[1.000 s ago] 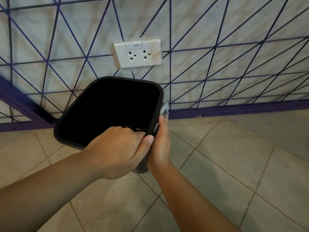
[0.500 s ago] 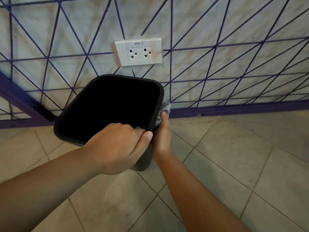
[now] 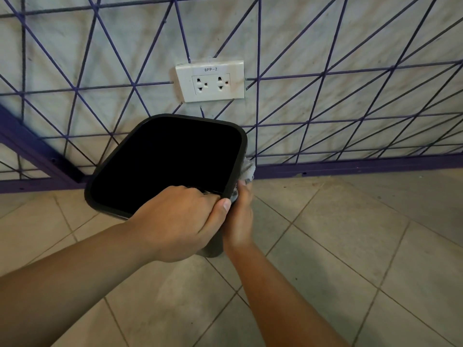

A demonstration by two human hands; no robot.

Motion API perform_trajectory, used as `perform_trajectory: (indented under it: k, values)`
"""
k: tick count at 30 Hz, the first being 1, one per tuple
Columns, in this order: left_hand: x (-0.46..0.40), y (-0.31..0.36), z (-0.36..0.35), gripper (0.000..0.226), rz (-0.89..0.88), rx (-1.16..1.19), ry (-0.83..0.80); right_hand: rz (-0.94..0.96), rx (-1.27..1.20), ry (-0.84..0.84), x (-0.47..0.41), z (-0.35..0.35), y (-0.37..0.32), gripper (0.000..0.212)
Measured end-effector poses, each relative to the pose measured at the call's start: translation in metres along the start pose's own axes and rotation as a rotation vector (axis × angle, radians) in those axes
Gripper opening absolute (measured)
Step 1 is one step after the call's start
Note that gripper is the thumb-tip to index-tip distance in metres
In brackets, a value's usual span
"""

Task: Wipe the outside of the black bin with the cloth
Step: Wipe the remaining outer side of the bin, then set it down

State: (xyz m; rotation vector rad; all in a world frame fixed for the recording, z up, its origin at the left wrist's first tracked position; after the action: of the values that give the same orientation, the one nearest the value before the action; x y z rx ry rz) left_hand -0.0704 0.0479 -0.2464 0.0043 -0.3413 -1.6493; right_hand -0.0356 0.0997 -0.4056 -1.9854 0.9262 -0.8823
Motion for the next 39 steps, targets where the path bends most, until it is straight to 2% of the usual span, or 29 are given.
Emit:
perform_trajectory:
  k: [3, 6, 9, 13, 16, 21, 25, 29, 34, 37, 39]
  values:
    - [0.001, 0.001, -0.001, 0.041, 0.012, -0.007, -0.001, -0.004, 0.024, 0.006, -0.007, 0.003, 0.005, 0.087]
    - [0.001, 0.000, -0.002, 0.043, 0.001, -0.007, -0.012, 0.026, 0.046, -0.010, 0.017, -0.006, -0.009, 0.092]
    - [0.000, 0.001, -0.002, 0.042, 0.001, -0.020, -0.015, -0.025, 0.003, 0.016, 0.013, -0.001, 0.001, 0.097]
    - [0.000, 0.002, -0.001, 0.041, 0.013, -0.034, -0.007, -0.042, -0.019, 0.045, -0.006, 0.006, 0.010, 0.089]
    - [0.000, 0.003, -0.001, 0.041, 0.009, -0.034, -0.011, 0.000, -0.003, 0.019, 0.016, -0.004, -0.002, 0.093]
    - [0.000, 0.003, 0.000, 0.042, 0.020, -0.038, -0.008, -0.045, -0.044, 0.068, -0.002, 0.008, 0.016, 0.099]
    - [-0.001, 0.001, -0.001, 0.041, 0.007, -0.042, -0.007, -0.020, 0.004, 0.048, 0.014, 0.000, 0.010, 0.092]
    - [0.000, 0.001, 0.000, 0.042, 0.016, -0.038, -0.012, -0.047, -0.027, 0.052, -0.010, 0.011, 0.031, 0.093]
    - [-0.001, 0.001, 0.000, 0.041, 0.007, -0.035, -0.018, 0.018, 0.014, 0.013, 0.021, -0.007, 0.001, 0.087]
    - [-0.001, 0.001, 0.000, 0.041, 0.004, -0.051, -0.022, 0.010, 0.073, 0.015, -0.007, 0.004, 0.010, 0.089]
    - [0.001, 0.002, -0.002, 0.041, 0.007, -0.069, -0.020, -0.029, 0.030, 0.025, -0.015, 0.008, 0.016, 0.094]
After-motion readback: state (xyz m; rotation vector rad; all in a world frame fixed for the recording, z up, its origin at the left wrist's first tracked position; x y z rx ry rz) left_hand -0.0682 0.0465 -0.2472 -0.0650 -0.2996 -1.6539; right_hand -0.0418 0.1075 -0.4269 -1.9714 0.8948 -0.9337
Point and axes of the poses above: each hand's wrist, its own x-axis away from the middle knuckle, its own z-axis out of the back of the hand, y = z × x, the point moved 9 cm from there along -x, towards the middle knuckle, and after that the axes turned 14 degrees about -y, right-handed, at the moved point
